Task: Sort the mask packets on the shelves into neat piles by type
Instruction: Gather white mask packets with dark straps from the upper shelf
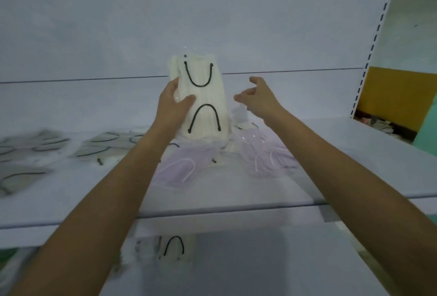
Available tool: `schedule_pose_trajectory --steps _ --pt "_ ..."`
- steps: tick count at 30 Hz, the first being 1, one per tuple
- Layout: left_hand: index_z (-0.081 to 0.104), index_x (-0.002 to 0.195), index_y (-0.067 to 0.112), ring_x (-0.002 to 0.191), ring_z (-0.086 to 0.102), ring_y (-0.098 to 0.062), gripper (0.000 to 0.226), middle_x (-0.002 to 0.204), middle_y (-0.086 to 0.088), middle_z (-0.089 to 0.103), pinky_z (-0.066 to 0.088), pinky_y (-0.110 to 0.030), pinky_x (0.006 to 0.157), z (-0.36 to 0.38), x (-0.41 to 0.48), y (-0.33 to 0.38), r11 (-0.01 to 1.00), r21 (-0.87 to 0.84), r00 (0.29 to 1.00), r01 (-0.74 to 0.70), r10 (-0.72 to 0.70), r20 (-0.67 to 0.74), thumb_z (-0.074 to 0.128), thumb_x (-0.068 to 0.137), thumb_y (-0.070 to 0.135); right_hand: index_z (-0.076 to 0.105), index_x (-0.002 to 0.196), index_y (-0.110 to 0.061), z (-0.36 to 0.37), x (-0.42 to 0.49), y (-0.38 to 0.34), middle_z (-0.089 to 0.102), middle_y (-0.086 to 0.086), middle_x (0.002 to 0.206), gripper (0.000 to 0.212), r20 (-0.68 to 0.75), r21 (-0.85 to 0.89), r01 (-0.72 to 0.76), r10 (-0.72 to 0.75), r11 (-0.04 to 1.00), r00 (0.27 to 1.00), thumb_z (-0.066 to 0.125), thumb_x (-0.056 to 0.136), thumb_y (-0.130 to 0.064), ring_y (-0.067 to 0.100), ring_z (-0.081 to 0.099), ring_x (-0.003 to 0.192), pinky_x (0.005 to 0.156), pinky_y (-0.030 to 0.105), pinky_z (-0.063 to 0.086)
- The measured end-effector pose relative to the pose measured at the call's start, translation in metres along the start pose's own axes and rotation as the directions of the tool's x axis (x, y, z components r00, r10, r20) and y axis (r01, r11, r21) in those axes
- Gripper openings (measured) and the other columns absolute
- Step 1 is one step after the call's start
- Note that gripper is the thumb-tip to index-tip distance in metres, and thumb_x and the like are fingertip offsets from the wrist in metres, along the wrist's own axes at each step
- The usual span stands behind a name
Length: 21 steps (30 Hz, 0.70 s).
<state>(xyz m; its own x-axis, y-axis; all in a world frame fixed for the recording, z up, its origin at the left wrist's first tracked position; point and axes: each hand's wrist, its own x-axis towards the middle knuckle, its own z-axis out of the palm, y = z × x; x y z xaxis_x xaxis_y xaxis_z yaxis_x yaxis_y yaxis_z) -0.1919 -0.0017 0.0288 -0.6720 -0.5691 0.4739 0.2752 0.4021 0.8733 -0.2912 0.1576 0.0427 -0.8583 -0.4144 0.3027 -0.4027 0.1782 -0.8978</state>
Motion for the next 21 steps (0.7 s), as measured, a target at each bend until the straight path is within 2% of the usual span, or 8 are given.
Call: schedule_pose_trajectory --steps 2,4,5,9,14,17,19,21 --pt "0.045 0.133 0.012 0.112 0.056 -0.022 0.047 0.127 -0.007 0.055 0.047 -0.043 0.099 -0.029 -0.003 -0.010 0.999 0.026 0.999 0.044 -0.043 -0.032 0.059 0.088 0.009 0.010 0.149 -0.009 -0.001 -0.008 0.015 0.049 0.012 0.130 0.084 0.177 -0.374 -0.013 0.085 0.927 0.981 0.065 0.086 -0.021 0.024 0.051 0.114 0.089 0.024 0.040" --pt "0.045 0.132 0.012 0.111 0.057 -0.023 0.046 0.126 -0.007 0.056 0.047 -0.043 0.097 -0.048 -0.009 -0.020 0.997 0.019 0.996 0.079 -0.078 -0.048 0.058 0.088 0.008 0.006 0.149 -0.009 -0.003 -0.016 0.037 0.038 0.011 0.146 0.090 0.277 -0.680 -0.004 0.262 0.734 0.924 0.066 0.084 -0.028 0.027 0.042 0.130 0.103 0.032 0.036" --pt "0.045 0.132 0.012 0.111 0.057 -0.023 0.046 0.126 -0.007 0.056 0.048 -0.043 0.096 -0.054 -0.012 -0.024 0.996 0.010 0.994 0.090 -0.090 -0.056 0.058 0.088 0.008 0.007 0.149 -0.009 -0.006 -0.020 0.045 0.037 0.009 0.147 0.090 0.285 -0.753 0.002 0.324 0.658 0.902 0.066 0.084 -0.030 0.026 0.042 0.130 0.104 0.034 0.036" --pt "0.043 0.134 0.012 0.108 0.056 -0.022 0.047 0.122 -0.005 0.055 0.049 -0.039 0.091 -0.057 -0.021 -0.032 0.991 0.000 0.990 0.136 -0.136 -0.025 0.056 0.089 0.005 0.023 0.144 -0.007 -0.035 -0.032 0.054 0.046 0.011 0.139 0.071 0.200 -0.792 -0.079 0.380 0.605 0.903 0.060 0.086 -0.021 0.029 0.053 0.117 0.092 0.033 0.045" --pt "0.043 0.134 0.010 0.100 0.055 -0.021 0.048 0.115 -0.005 0.054 0.049 -0.037 0.083 -0.037 -0.022 -0.029 0.989 -0.006 0.988 0.147 -0.147 0.039 0.056 0.088 0.003 0.056 0.119 0.004 -0.071 -0.041 0.062 0.042 0.016 0.143 0.034 0.067 -0.809 -0.187 0.404 0.557 0.912 0.050 0.090 -0.012 0.033 0.047 0.125 0.102 0.038 0.039" --pt "0.043 0.134 0.010 0.102 0.054 -0.022 0.049 0.118 -0.007 0.054 0.049 -0.039 0.087 -0.023 -0.019 -0.026 0.991 -0.008 0.988 0.136 -0.135 0.070 0.057 0.088 0.003 0.045 0.133 -0.002 -0.083 -0.038 0.070 0.029 0.008 0.152 0.044 0.046 -0.797 -0.209 0.402 0.566 0.914 0.050 0.090 -0.012 0.027 0.041 0.130 0.103 0.036 0.035" --pt "0.043 0.134 0.009 0.103 0.053 -0.021 0.049 0.121 -0.009 0.054 0.048 -0.039 0.089 -0.013 -0.017 -0.025 0.991 -0.019 0.988 0.134 -0.132 0.082 0.057 0.087 0.002 0.029 0.144 -0.009 -0.086 -0.029 0.074 0.034 0.007 0.149 0.060 0.038 -0.725 -0.241 0.387 0.645 0.921 0.052 0.089 -0.011 0.027 0.042 0.129 0.105 0.035 0.035" --pt "0.044 0.134 0.008 0.103 0.054 -0.021 0.049 0.122 -0.010 0.054 0.048 -0.037 0.088 -0.003 -0.015 -0.025 0.989 -0.036 0.986 0.144 -0.140 0.094 0.057 0.087 0.002 0.029 0.144 -0.009 -0.089 -0.018 0.077 0.041 0.010 0.145 0.060 -0.018 -0.681 -0.242 0.315 0.691 0.949 0.053 0.090 -0.009 0.028 0.044 0.127 0.105 0.034 0.033"
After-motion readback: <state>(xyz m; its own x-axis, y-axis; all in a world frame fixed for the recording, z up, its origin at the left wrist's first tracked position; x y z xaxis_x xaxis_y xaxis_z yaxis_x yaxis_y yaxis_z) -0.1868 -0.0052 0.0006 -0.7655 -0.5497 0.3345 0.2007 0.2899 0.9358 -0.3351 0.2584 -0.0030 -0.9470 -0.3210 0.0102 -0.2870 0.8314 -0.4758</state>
